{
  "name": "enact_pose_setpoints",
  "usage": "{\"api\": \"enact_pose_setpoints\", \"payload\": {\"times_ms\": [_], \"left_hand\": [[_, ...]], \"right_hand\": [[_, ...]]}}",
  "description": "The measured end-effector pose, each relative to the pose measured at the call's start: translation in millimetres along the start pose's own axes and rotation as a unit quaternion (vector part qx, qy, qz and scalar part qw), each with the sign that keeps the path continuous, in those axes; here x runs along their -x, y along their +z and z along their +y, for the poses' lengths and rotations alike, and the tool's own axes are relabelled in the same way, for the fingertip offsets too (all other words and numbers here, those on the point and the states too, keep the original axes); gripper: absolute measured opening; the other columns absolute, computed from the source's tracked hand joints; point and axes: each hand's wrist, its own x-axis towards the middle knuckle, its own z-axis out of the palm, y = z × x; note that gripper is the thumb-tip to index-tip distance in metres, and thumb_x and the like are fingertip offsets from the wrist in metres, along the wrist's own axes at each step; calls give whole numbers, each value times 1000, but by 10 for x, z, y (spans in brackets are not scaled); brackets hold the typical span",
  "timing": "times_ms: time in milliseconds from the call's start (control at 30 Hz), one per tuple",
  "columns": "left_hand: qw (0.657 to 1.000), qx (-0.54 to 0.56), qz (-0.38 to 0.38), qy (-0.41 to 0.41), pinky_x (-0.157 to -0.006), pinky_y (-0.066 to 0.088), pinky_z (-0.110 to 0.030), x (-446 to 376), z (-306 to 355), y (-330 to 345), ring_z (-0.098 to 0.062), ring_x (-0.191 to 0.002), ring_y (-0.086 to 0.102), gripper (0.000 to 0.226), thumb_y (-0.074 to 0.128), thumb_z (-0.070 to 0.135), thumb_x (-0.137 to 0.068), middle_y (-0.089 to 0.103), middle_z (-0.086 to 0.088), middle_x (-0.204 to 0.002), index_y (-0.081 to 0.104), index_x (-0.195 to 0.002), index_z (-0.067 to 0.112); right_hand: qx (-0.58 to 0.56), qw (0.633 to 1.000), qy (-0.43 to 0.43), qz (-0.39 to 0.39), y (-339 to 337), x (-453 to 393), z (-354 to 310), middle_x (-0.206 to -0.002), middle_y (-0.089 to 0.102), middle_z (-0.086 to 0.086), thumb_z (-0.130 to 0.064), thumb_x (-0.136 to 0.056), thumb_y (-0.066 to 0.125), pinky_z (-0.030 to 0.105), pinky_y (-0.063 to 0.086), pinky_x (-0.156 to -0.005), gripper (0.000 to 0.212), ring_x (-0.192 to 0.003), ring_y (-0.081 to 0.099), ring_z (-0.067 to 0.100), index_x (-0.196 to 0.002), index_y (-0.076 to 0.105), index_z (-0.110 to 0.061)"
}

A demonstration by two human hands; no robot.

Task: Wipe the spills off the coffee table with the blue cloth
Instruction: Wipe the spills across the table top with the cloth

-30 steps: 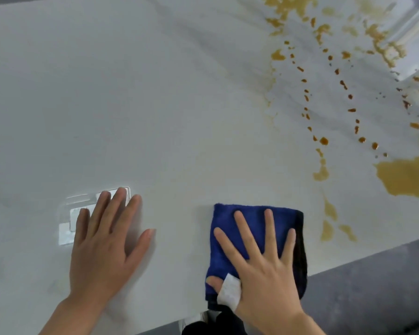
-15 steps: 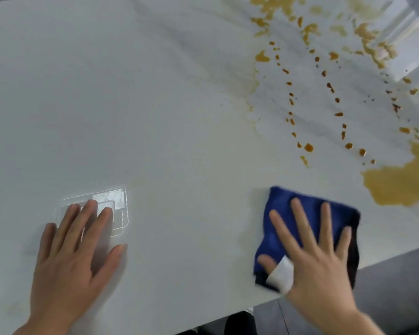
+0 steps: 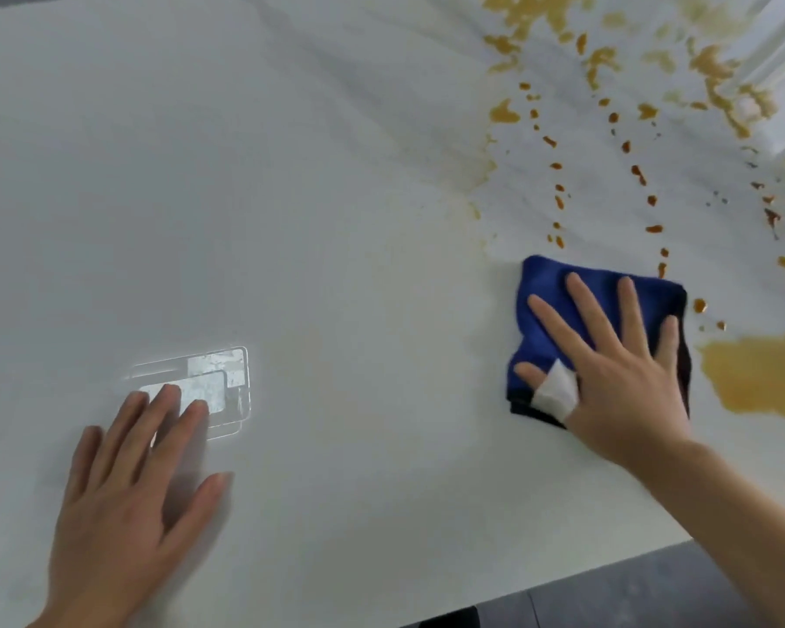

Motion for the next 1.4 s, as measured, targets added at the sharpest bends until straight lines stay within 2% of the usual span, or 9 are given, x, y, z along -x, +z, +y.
{"api": "enact_pose_setpoints", "payload": {"times_ms": [167, 333, 400, 533, 833, 967, 1133, 1267, 1400], "left_hand": [[1000, -7, -10, -9, -111, 20, -53, -1, 37, -14, -22, -139, 24, 80, 16, 70, -87, 39, -5, -146, 47, -136, 15], [1000, 5, -12, -27, -113, 18, -50, -11, 90, -37, -17, -140, 24, 83, 15, 72, -84, 37, -2, -147, 48, -135, 15], [999, 13, -6, -35, -115, 16, -47, 1, 89, -33, -16, -141, 22, 83, 14, 73, -84, 35, 1, -148, 47, -136, 17], [1000, 12, 2, -21, -115, 14, -44, 7, 71, -15, -18, -141, 23, 78, 18, 70, -86, 35, 0, -148, 48, -135, 18], [999, -22, 27, 10, -114, 14, -45, 6, -29, 44, -22, -140, 24, 69, 22, 63, -90, 39, -3, -146, 45, -136, 16], [999, -26, 26, 8, -114, 14, -45, 2, -44, 64, -23, -140, 25, 70, 22, 64, -90, 39, -4, -146, 45, -136, 16], [999, -22, 33, 11, -115, 14, -46, 2, -41, 79, -23, -141, 24, 71, 24, 64, -90, 36, -3, -148, 46, -136, 15], [998, -24, 45, 26, -113, 16, -47, -10, -41, 68, -25, -140, 24, 68, 24, 63, -91, 38, -4, -146, 43, -136, 15], [998, -21, 49, 27, -114, 16, -46, -15, -48, 60, -25, -140, 25, 67, 24, 62, -91, 40, -5, -145, 43, -136, 16]], "right_hand": [[-9, 999, -36, -28, 34, 458, -369, -154, 19, 4, -76, -83, 11, 77, 21, -95, 76, -137, 15, 50, -145, 25, -33], [-7, 991, -131, -4, 4, 96, -794, -152, 31, 4, -74, -82, 23, 76, 19, -96, 70, -136, 20, 50, -141, 35, -37], [-12, 991, -130, 6, -67, -268, -878, -155, 25, 0, -75, -80, 20, 73, 12, -101, 71, -140, 13, 46, -142, 29, -42], [-6, 996, -89, 14, -135, -839, -720, -157, -8, -12, -82, -69, -8, 66, -6, -108, 78, -142, -17, 32, -141, -6, -52], [-14, 1000, -8, 1, -84, -551, -622, -157, -13, -8, -83, -71, -10, 65, -3, -110, 80, -142, -17, 35, -142, -14, -47], [8, 998, -63, -14, -31, -349, -719, -150, -25, -10, -82, -70, -10, 66, -1, -108, 73, -141, -16, 40, -133, -27, -48], [2, 996, -94, 0, -139, -822, -732, -157, -11, -10, -84, -72, -3, 65, -4, -109, 77, -142, -16, 35, -141, -12, -50], [-26, 998, -60, 9, -270, -1340, -576, -157, -9, -13, -83, -69, -3, 64, -6, -109, 78, -143, -16, 31, -141, -7, -52], [-41, 999, -14, -5, -314, -1343, -306, -157, -9, -13, -82, -73, 4, 62, -6, -111, 75, -143, -15, 27, -142, -3, -52]]}}
